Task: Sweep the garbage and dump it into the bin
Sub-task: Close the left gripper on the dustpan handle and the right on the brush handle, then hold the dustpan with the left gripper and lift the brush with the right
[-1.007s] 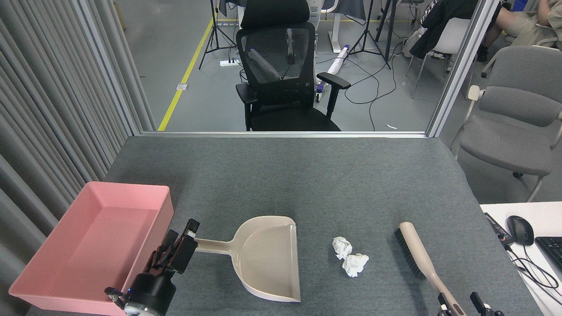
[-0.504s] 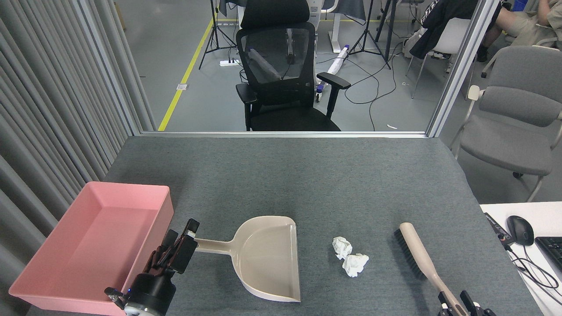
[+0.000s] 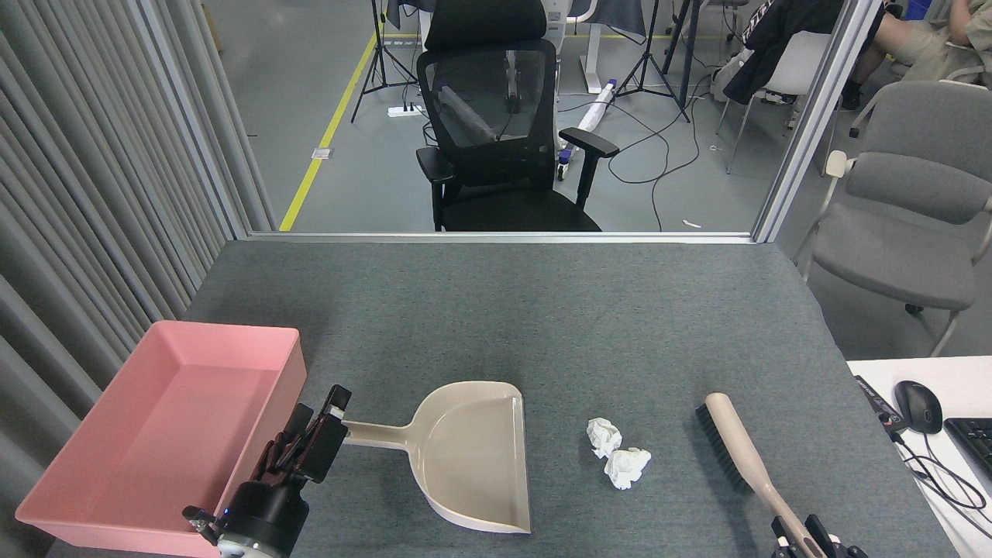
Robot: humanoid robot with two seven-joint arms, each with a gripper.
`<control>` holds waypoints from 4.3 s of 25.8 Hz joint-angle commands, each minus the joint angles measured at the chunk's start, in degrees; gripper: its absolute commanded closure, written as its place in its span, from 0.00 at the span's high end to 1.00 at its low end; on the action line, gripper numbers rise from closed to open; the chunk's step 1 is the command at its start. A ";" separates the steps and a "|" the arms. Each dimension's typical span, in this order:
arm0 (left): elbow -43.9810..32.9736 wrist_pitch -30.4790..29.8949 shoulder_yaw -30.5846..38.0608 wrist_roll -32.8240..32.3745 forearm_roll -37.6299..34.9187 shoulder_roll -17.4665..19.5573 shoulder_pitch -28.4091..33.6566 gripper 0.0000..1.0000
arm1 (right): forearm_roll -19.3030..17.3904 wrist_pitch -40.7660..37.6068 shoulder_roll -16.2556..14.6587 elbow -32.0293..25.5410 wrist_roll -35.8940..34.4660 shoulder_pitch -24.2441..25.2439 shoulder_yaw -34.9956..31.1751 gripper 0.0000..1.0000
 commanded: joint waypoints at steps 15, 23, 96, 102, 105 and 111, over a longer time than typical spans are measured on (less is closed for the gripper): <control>-0.51 -0.02 0.00 -0.07 -0.02 0.11 0.00 0.99 | 0.00 -0.16 0.00 0.09 0.18 0.00 0.28 0.42; -0.51 -0.02 -0.09 -0.07 -0.02 -0.06 -0.09 0.99 | -0.09 -0.52 0.18 0.09 0.09 0.00 0.28 0.32; 31.83 0.06 2.90 2.13 5.08 -1.56 -11.86 0.78 | -0.79 -2.54 1.06 -0.88 -2.72 1.14 -0.77 0.03; 33.15 -0.02 2.90 -1.65 5.08 -1.56 -12.65 0.77 | -0.79 -2.54 0.97 -0.88 -2.90 1.23 -0.86 0.03; 33.15 -0.46 2.99 -2.88 5.17 -1.56 -12.65 0.67 | -0.79 -2.54 1.06 -0.88 -2.98 1.23 -0.77 0.04; 32.80 -0.82 3.60 -3.41 5.61 -1.65 -12.74 0.46 | -0.88 -2.45 1.06 -0.88 -2.98 1.23 -0.86 0.04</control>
